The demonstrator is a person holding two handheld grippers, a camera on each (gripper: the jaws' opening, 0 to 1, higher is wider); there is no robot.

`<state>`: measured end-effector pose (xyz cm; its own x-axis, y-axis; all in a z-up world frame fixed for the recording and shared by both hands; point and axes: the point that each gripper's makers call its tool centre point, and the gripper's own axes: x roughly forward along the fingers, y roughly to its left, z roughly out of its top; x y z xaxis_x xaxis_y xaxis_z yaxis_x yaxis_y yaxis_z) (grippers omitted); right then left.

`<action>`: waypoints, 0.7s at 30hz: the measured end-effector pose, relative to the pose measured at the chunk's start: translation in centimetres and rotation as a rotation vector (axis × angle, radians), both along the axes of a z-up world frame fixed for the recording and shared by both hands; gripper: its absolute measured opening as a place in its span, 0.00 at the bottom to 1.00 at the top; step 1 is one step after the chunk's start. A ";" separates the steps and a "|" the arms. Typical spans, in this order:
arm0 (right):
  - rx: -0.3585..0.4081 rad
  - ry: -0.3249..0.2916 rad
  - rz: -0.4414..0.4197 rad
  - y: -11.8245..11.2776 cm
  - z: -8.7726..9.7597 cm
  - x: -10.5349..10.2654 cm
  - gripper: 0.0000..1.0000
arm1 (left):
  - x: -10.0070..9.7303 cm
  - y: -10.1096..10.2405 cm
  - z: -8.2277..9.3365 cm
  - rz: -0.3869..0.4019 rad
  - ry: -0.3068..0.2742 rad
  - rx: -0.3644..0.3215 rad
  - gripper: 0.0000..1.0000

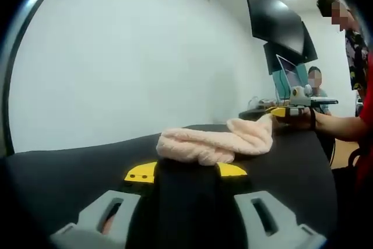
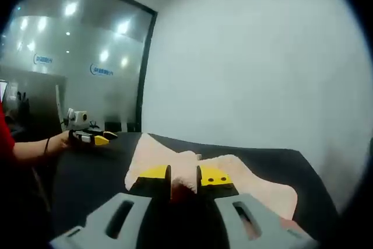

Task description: Fold the towel on the table until its edges align and the towel forms a compact rectangular stack.

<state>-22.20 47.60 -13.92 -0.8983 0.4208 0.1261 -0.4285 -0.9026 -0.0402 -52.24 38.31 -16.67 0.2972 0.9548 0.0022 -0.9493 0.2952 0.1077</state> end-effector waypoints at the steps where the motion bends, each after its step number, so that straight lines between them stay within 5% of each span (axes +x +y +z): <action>1: 0.002 -0.006 -0.003 0.0 -0.1 -0.1 0.15 | 0.0 0.0 0.0 0.000 0.000 -0.001 0.40; 21: 0.004 -0.030 -0.006 0.2 -0.6 -0.2 0.15 | -0.2 0.1 -0.4 0.006 0.014 -0.013 0.39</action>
<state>-22.39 47.82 -14.49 -0.8990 0.4261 0.1010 -0.4329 -0.8997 -0.0571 -52.45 38.39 -17.08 0.2917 0.9564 -0.0144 -0.9494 0.2914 0.1170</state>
